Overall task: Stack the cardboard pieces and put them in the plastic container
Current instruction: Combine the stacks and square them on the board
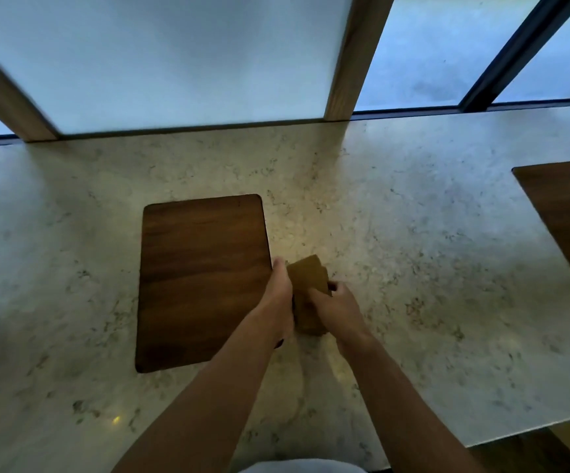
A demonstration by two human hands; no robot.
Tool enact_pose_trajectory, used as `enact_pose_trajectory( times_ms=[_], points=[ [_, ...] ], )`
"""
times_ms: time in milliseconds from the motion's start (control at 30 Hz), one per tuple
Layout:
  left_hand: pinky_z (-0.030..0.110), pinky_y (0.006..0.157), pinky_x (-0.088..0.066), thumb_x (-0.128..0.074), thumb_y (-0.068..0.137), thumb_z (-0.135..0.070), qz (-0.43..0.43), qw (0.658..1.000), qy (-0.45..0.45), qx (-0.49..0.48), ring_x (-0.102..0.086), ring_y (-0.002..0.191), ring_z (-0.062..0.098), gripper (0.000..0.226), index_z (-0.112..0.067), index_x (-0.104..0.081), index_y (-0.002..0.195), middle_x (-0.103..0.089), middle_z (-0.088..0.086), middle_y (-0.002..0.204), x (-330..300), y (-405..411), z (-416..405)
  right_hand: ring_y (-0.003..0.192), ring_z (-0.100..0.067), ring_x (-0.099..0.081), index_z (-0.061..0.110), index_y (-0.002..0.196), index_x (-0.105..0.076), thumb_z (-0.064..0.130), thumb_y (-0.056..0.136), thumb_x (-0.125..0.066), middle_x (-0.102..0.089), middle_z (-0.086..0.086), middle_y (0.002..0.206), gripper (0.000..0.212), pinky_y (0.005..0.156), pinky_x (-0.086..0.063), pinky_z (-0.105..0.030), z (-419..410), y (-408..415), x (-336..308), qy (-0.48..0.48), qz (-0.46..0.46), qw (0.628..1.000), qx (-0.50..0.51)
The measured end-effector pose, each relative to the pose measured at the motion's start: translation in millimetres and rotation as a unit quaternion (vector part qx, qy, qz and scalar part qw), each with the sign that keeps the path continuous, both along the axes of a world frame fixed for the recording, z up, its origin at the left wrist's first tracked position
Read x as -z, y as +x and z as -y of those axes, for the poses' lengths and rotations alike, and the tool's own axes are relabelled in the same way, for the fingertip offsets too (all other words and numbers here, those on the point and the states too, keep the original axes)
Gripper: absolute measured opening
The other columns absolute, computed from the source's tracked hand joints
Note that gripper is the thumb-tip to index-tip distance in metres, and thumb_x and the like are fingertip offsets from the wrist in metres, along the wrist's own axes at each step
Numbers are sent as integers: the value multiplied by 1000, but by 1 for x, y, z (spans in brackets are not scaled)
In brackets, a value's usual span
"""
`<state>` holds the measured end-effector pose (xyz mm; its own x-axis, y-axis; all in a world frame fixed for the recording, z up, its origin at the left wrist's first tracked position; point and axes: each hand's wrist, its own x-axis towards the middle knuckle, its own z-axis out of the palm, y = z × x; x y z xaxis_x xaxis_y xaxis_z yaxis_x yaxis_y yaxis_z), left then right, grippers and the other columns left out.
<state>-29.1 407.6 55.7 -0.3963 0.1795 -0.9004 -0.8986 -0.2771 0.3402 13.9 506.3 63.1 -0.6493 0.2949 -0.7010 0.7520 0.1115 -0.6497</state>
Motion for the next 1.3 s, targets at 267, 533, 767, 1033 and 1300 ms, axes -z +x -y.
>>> enact_pose_trajectory(
  times_ms=[267, 533, 767, 1033, 1300],
  points=[
    [51, 111, -49, -30, 94, -80, 2, 999, -32, -12, -68, 116, 33, 88, -11, -74, 126, -73, 17, 125, -1, -5, -9, 105, -25, -65, 17, 133, -57, 44, 85, -62, -64, -7, 117, 56, 95, -56, -48, 5, 0, -5, 46, -23, 998, -31],
    [48, 99, -57, -31, 97, -76, -12, 999, -50, -18, -73, 107, 32, 82, -13, -76, 122, -77, 16, 116, 3, -5, -10, 83, -20, -71, 16, 95, -76, 50, 80, -54, -75, -5, 91, 42, 81, -61, -47, -6, 1, -8, 53, -36, 996, -55],
    [51, 109, -51, -30, 97, -76, -13, 999, -51, -3, -69, 114, 33, 81, -14, -72, 128, -74, 15, 123, 5, -8, -13, 129, -34, -34, 20, 119, -67, 62, 80, -34, -41, -14, 138, 67, 106, -34, -51, -4, -3, -4, 174, 12, 974, -142],
    [49, 112, -47, -27, 96, -78, -5, 997, -63, 33, -67, 112, 32, 85, -11, -75, 115, -75, 14, 115, 6, -11, -17, 143, -30, -38, 23, 150, -43, 59, 88, -26, -42, -12, 155, 73, 119, -29, -55, 0, 1, 2, 111, -19, 983, -147],
    [40, 84, -57, -30, 97, -76, -15, 995, -68, 67, -72, 96, 29, 80, -12, -78, 102, -82, 12, 90, 13, -17, -27, 86, -18, -65, 17, 113, -64, 56, 86, -35, -67, -1, 95, 55, 87, -57, -47, 3, 4, -4, 46, -34, 998, 21]
  ],
)
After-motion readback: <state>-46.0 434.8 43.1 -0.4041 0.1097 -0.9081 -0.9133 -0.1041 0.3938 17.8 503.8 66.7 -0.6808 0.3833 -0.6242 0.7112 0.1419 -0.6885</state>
